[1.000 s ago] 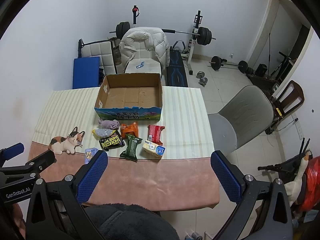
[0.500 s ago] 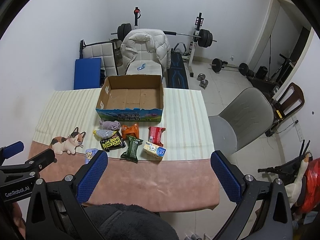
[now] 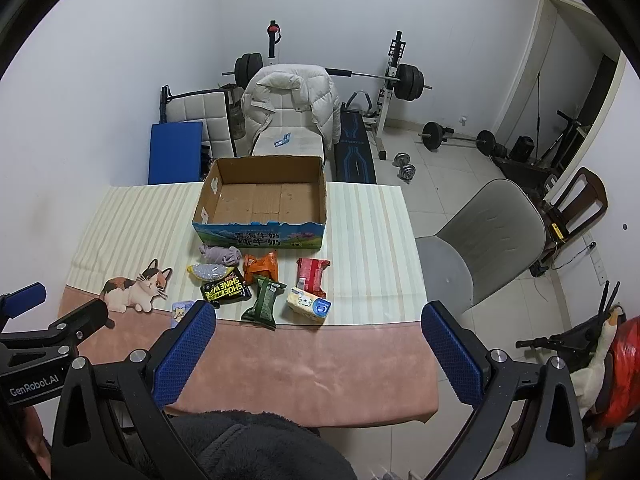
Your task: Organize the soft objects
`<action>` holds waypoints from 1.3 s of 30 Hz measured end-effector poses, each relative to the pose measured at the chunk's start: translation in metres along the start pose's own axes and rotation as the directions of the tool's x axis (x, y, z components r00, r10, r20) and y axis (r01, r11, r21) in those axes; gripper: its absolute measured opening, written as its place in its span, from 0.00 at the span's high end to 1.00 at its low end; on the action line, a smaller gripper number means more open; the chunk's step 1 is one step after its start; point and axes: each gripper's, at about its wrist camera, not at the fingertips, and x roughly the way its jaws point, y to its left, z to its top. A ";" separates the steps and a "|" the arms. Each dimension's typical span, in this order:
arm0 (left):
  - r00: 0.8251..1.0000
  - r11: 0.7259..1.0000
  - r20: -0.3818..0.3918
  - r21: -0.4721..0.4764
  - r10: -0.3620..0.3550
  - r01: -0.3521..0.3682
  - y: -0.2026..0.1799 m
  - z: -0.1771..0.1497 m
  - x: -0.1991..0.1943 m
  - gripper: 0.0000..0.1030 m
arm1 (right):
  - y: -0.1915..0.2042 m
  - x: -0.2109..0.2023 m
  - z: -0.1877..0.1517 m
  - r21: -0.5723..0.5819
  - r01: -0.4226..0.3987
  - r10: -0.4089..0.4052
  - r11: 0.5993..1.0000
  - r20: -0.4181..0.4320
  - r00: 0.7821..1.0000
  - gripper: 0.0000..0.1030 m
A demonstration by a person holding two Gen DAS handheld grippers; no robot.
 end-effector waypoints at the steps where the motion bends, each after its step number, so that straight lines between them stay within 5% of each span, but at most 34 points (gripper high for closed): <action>1: 1.000 1.000 0.000 0.000 0.000 0.000 0.000 0.000 0.000 0.00 | -0.001 -0.001 0.000 0.001 0.000 0.000 1.000 0.003 1.000 0.00; 39: 0.999 1.000 0.033 0.011 0.001 -0.002 -0.005 0.001 -0.011 0.00 | -0.006 -0.004 -0.008 0.010 0.003 -0.004 1.000 0.040 0.999 0.00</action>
